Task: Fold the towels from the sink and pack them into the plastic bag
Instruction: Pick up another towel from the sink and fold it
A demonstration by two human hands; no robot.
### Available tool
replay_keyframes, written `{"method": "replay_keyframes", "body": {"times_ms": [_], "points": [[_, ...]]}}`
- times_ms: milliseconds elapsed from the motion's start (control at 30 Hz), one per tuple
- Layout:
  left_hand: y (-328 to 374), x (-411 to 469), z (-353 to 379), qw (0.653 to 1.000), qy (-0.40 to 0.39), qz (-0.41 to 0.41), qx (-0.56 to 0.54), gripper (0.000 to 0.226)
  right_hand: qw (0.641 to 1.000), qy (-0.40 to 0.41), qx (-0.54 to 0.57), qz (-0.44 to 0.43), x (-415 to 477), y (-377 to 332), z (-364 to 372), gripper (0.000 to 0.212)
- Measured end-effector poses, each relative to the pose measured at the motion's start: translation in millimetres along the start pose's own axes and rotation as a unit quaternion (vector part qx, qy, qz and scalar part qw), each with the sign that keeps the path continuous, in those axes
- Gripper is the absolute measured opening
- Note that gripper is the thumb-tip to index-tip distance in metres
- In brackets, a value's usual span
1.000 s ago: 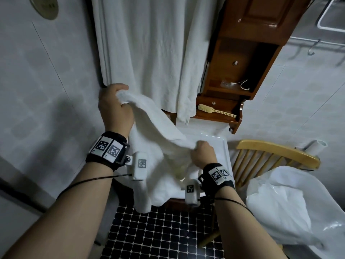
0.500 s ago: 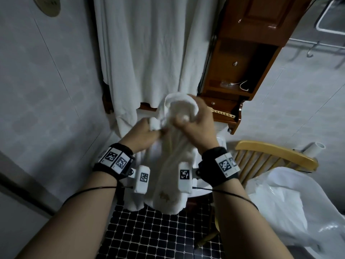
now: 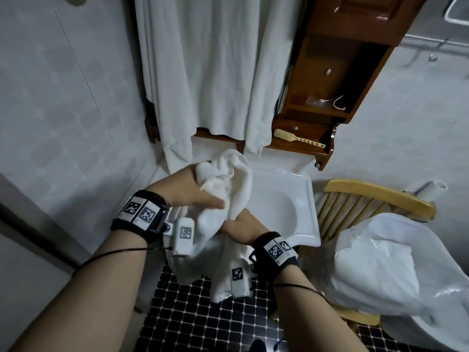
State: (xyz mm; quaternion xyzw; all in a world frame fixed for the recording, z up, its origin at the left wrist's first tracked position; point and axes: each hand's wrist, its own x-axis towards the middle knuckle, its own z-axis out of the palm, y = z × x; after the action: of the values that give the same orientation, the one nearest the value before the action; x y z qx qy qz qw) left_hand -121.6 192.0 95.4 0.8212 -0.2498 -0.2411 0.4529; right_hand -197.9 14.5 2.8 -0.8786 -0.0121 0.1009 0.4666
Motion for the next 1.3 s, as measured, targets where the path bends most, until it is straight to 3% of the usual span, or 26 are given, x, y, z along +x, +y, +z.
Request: {"method": "replay_keyframes", "body": {"times_ms": [67,133,200,300,400,500,600,633,667,733,767,833,900,1033,1167,1233,1300], "points": [[-16,-8,4,0.997,-0.055,-0.036,-0.027,0.052,0.993,0.073,0.095,0.019,-20,-16,-12,0.036],[-20,-13,17,0.991,-0.092,-0.079,-0.048,0.051,0.97,0.16,0.174,0.048,-35,-19,-25,0.029],[-21,-9,34,0.987,-0.12,-0.1,-0.026,0.048,0.946,0.234,0.21,0.077,-51,-25,-39,0.016],[-4,-3,71,0.982,-0.147,-0.118,-0.002,0.042,0.917,0.309,0.236,0.086,-82,-30,-58,0.033],[26,5,108,0.972,-0.203,-0.117,0.005,0.043,0.88,0.376,0.281,0.077,-118,-29,-75,0.026],[55,-6,136,0.951,-0.276,-0.081,-0.11,0.045,0.829,0.457,0.315,0.069,-151,-27,-88,0.021],[66,-26,165,0.869,-0.371,-0.106,-0.311,0.05,0.811,0.506,0.283,0.082,-176,-15,-91,0.018],[65,-27,174,0.857,-0.395,-0.107,-0.314,0.049,0.811,0.506,0.28,0.085,-180,-11,-91,0.017],[65,-24,181,0.871,-0.398,-0.107,-0.267,0.046,0.815,0.5,0.28,0.087,-184,-6,-90,0.017],[56,-1,199,0.941,-0.331,-0.057,-0.043,0.039,0.824,0.495,0.259,0.095,-191,7,-88,0.022],[48,9,204,0.956,-0.286,-0.032,0.048,0.031,0.831,0.492,0.239,0.101,-192,12,-87,0.025],[28,25,206,0.962,-0.239,-0.01,0.129,0.027,0.842,0.492,0.18,0.127,-192,28,-83,0.028],[7,32,201,0.971,-0.18,-0.031,0.157,0.039,0.837,0.501,0.145,0.166,-191,44,-77,0.035],[-35,36,179,0.978,0.055,-0.1,0.175,0.026,0.783,0.563,0.1,0.245,-189,61,-80,0.039],[-58,38,154,0.96,0.166,-0.149,0.168,0.021,0.75,0.614,0.086,0.232,-181,72,-88,0.055],[-66,40,147,0.953,0.181,-0.156,0.187,0.019,0.77,0.58,0.103,0.243,-176,72,-84,0.041],[-67,40,146,0.95,0.19,-0.156,0.193,0.016,0.796,0.531,0.152,0.25,-164,67,-77,0.012]]}}
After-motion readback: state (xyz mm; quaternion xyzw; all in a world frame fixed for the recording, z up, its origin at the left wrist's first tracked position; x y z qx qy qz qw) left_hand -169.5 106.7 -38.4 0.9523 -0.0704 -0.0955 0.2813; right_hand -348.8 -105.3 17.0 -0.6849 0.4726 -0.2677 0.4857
